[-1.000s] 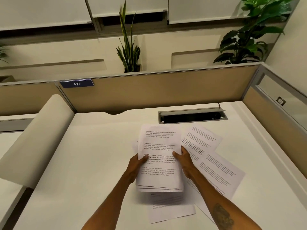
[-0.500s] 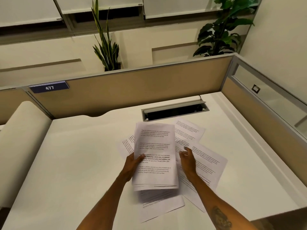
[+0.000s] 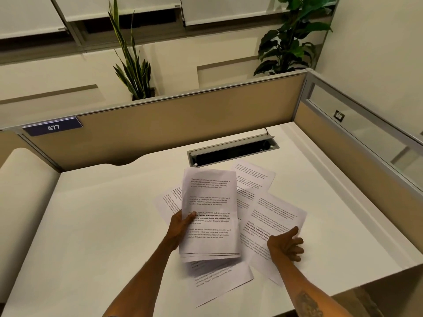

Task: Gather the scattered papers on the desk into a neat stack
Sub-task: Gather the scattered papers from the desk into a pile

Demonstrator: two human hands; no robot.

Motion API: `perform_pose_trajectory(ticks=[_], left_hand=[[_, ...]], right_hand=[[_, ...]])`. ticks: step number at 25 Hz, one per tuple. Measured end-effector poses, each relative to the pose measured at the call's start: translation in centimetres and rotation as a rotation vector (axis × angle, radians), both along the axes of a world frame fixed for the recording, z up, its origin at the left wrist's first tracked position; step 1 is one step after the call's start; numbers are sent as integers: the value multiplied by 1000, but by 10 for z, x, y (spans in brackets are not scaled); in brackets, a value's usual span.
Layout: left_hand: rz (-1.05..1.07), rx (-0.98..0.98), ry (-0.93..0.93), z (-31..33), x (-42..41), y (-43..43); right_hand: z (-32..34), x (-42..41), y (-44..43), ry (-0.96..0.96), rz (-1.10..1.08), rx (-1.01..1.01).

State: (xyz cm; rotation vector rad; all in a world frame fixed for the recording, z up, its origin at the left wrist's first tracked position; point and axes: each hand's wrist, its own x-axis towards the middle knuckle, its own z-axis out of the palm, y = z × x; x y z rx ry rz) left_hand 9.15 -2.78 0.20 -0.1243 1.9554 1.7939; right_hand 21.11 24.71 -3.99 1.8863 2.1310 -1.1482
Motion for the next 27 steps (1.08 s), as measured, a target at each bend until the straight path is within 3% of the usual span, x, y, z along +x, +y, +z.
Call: perform_pose_trajectory(ticks=[6, 13, 17, 27], left_hand=[[8, -20, -6, -6, 1, -9], [42, 47, -31, 4, -4, -15], [60, 72, -35, 17, -13, -13], [34, 84, 13, 43, -25, -5]], right_hand=[[0, 4, 16, 125, -165, -47], [9, 20, 50, 519, -21, -142], [17, 8, 66, 753, 15, -306], [66, -62, 13, 831, 384, -678]])
